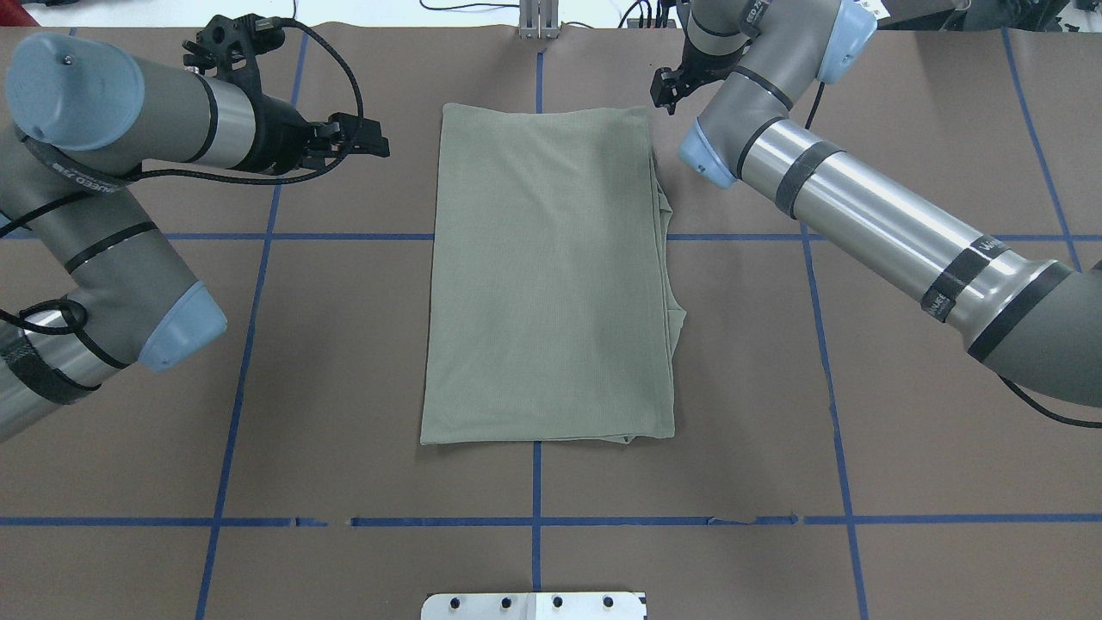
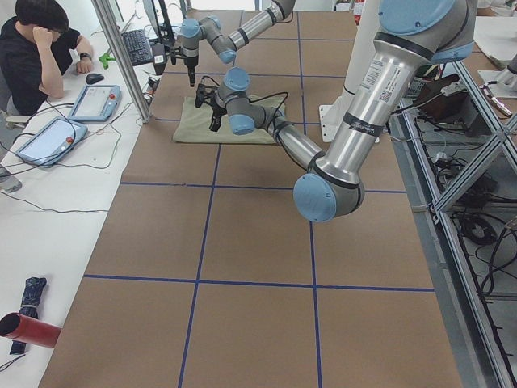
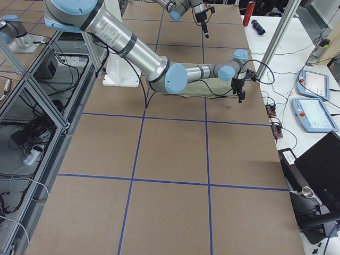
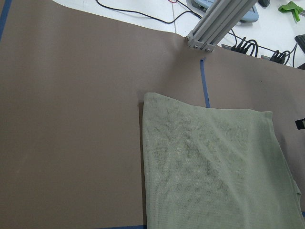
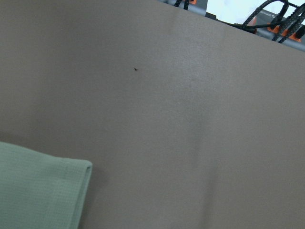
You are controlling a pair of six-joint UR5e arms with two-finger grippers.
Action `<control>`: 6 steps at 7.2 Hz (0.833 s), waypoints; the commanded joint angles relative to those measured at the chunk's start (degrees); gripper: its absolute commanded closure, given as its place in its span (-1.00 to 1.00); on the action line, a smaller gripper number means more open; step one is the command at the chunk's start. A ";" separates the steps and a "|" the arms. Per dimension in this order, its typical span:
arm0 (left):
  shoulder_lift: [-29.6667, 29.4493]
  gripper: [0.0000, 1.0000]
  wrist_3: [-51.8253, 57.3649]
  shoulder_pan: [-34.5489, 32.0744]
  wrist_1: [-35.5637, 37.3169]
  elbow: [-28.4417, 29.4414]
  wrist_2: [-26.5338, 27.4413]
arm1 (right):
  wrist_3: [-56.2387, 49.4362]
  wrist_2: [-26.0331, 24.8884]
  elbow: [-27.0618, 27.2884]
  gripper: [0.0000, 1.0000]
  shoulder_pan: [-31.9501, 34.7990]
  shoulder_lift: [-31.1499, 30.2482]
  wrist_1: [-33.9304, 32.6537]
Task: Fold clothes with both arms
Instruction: 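Lower both grippers to the shirt's side edges nearest the robot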
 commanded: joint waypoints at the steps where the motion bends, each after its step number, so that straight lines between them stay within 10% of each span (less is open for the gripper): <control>1: 0.63 -1.00 -0.42 -0.18 0.60 -1.32 -5.04 | 0.27 1.99 13.17 -1.00 -0.45 -3.73 -9.35; 6: 4.06 -1.00 -27.25 10.68 0.08 -5.46 -4.30 | 10.96 6.83 43.68 -1.00 -6.68 -23.15 -12.20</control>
